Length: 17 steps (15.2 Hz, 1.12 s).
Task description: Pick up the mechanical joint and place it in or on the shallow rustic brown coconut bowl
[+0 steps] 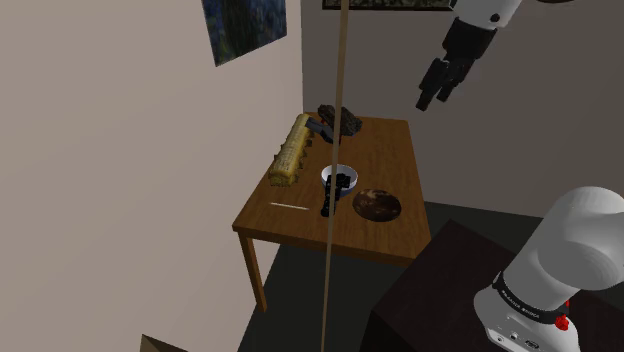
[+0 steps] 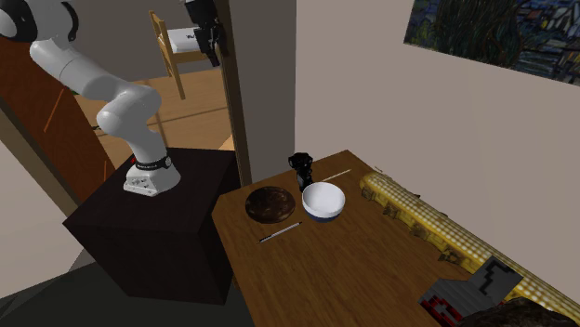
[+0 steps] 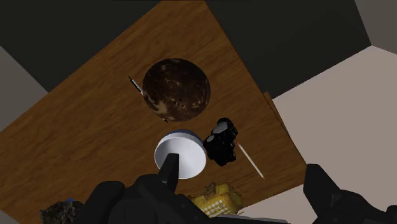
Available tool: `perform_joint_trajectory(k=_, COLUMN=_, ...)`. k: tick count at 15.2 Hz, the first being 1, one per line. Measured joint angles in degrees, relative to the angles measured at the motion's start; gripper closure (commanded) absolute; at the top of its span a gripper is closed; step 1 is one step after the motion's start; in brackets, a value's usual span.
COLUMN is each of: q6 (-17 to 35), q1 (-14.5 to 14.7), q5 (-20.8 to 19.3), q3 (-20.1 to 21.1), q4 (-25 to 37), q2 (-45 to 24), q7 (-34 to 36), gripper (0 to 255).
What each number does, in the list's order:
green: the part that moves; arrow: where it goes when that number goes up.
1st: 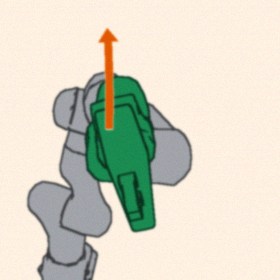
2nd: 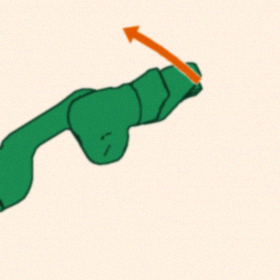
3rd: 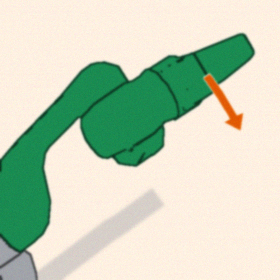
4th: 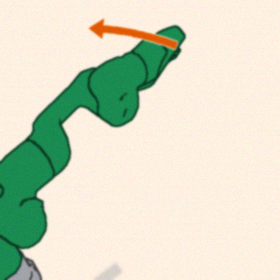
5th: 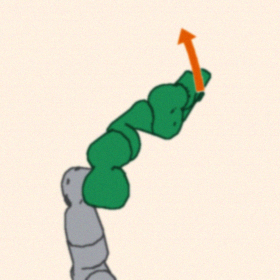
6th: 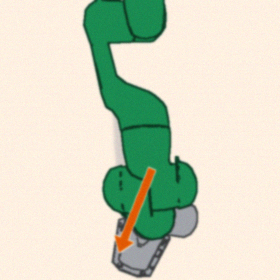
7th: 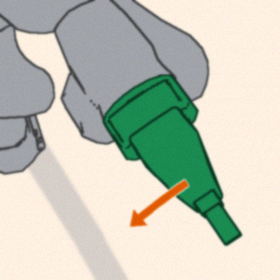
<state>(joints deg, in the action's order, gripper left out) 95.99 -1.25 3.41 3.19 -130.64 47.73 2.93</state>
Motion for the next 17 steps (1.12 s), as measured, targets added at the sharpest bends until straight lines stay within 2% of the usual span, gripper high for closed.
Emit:
perform_joint_trajectory(k=5, q6=3.9, q1=0.3, q5=-0.4, q3=-0.7, q4=-1.4, q2=-4.1, q7=-2.2, gripper=0)
perform_joint_trajectory(k=11, q6=12.5, q1=0.8, q5=-1.1, q3=-1.7, q4=-2.5, q2=-14.9, q7=-6.3, gripper=0)
perform_joint_trajectory(k=17, q6=19.1, q1=1.4, q5=-1.5, q3=-2.2, q4=-0.7, q2=-26.5, q7=-9.9, gripper=0)
